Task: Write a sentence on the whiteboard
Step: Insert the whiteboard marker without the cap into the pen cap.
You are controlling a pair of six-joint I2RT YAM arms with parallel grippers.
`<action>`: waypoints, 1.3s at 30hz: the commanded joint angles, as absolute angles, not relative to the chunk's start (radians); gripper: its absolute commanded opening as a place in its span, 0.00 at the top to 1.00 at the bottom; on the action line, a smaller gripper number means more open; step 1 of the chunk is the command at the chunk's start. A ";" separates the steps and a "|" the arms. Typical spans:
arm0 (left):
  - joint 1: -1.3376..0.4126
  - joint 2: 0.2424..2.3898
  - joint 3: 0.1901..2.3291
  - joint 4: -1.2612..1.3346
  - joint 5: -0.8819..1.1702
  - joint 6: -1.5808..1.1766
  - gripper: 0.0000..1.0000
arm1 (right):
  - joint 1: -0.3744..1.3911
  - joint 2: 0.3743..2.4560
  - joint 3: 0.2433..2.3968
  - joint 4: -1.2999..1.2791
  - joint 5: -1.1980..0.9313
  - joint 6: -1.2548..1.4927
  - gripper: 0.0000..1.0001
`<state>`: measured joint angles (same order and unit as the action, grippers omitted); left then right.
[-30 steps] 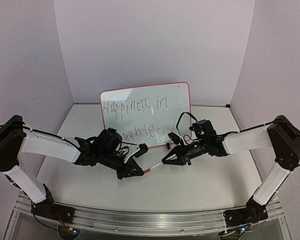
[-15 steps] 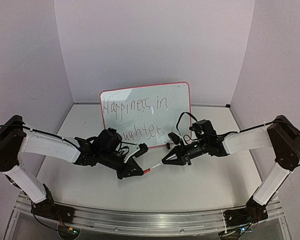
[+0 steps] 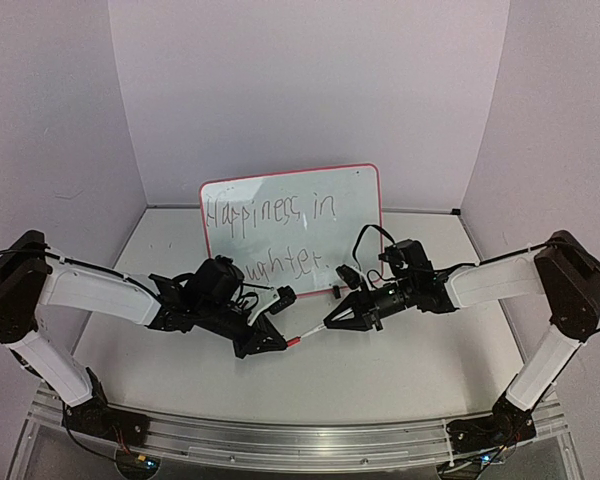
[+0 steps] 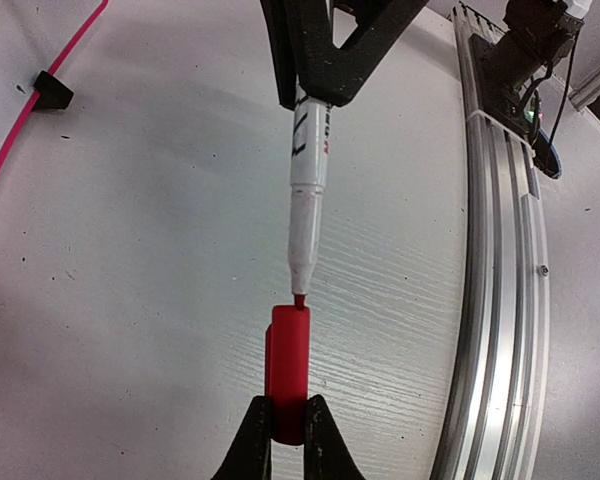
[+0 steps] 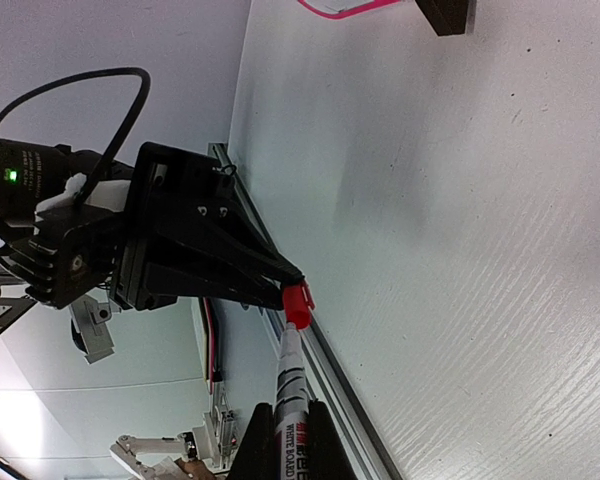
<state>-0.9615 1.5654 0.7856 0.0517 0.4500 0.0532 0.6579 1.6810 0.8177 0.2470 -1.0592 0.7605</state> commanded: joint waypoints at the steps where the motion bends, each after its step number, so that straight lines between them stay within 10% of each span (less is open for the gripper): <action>1: -0.965 1.520 0.791 0.079 0.453 0.061 1.00 | 0.663 1.676 0.815 0.282 -1.048 0.760 1.00; 39: -0.965 1.583 0.857 0.156 0.474 0.055 1.00 | 0.667 1.675 0.822 0.291 -1.088 0.762 1.00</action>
<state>-0.9615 1.5746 0.7990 0.0881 0.4713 0.0536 0.6579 1.6810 0.8173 0.2478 -1.0642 0.7609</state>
